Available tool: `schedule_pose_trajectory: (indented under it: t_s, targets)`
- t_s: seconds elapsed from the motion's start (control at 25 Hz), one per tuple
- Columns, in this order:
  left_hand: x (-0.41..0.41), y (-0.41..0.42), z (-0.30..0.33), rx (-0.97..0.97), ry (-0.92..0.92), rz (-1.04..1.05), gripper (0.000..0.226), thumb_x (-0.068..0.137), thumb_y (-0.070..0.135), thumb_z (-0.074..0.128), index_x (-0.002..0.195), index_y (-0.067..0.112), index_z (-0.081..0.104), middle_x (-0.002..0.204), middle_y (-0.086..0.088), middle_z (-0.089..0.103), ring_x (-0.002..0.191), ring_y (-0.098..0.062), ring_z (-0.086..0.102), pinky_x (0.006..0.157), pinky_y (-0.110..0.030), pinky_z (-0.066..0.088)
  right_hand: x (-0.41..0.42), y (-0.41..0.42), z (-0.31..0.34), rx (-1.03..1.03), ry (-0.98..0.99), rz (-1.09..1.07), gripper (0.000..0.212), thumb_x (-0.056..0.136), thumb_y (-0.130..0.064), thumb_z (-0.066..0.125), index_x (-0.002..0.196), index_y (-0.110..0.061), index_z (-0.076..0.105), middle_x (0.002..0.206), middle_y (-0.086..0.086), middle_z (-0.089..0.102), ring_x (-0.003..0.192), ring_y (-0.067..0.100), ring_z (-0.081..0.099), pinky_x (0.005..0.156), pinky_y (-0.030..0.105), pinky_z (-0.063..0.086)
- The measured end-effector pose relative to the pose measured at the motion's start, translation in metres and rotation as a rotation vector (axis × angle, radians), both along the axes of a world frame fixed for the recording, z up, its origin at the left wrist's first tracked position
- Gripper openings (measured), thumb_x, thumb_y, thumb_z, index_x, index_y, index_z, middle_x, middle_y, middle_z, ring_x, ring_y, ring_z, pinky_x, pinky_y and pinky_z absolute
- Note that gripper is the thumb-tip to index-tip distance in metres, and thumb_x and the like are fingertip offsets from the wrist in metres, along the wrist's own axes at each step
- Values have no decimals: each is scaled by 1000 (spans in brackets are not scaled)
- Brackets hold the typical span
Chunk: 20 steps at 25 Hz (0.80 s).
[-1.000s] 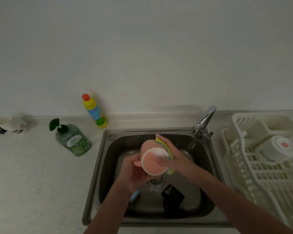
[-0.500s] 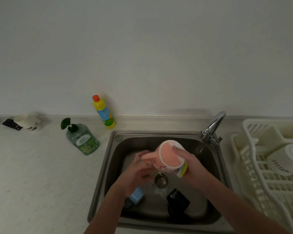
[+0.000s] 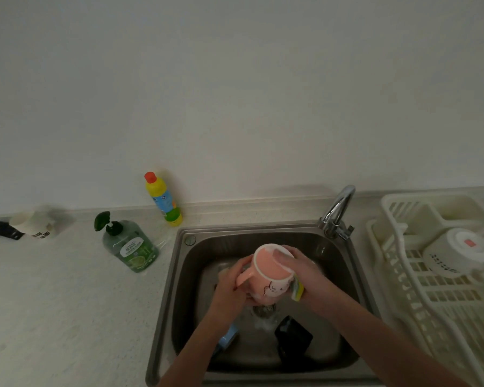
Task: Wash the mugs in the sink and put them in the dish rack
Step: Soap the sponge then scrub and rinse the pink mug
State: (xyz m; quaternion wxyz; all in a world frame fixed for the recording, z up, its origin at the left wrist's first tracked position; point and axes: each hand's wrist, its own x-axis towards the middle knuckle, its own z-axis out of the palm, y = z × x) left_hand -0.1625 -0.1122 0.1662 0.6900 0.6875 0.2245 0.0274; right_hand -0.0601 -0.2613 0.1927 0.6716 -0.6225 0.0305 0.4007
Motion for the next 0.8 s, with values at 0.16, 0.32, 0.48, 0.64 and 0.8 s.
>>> schedule_pose_trajectory:
  t_s: [0.16,0.32,0.48,0.64,0.8]
  targets:
    - [-2,-7,0,-76,-18,192,47,93,-10,45,112,25,68,109,-4,71,99,-23,70,69,-42,61,-14,8,2,-226,-439,-68,32,93,-39,63,122,-28,55,114,-7,63,100,9,62,72,23,49]
    - [-1,-6,0,-54,44,244,44,95,-8,44,98,29,68,101,-1,71,90,-18,70,60,-32,60,-29,6,-9,-320,-780,-68,44,91,-50,61,133,-37,53,132,-20,56,121,1,53,97,24,48]
    - [0,7,-11,-18,97,270,39,97,-1,47,98,31,69,102,-5,73,88,-20,71,67,-41,62,-37,-3,-14,-521,-1364,451,74,94,-59,46,156,-26,24,165,-12,6,152,10,-4,120,25,8]
    - [-2,17,-24,122,97,151,50,94,2,50,93,48,70,105,5,72,101,-21,68,82,-53,59,-16,-1,6,-556,-1273,847,75,100,-49,45,158,-31,-1,160,-23,-15,144,-2,-28,113,17,-9]
    - [-2,27,-23,131,105,139,46,97,2,47,105,41,70,111,-2,71,106,-25,66,80,-54,59,-1,-5,3,-336,-1226,692,59,100,-58,36,153,-35,25,161,-18,17,150,-1,1,122,23,8]
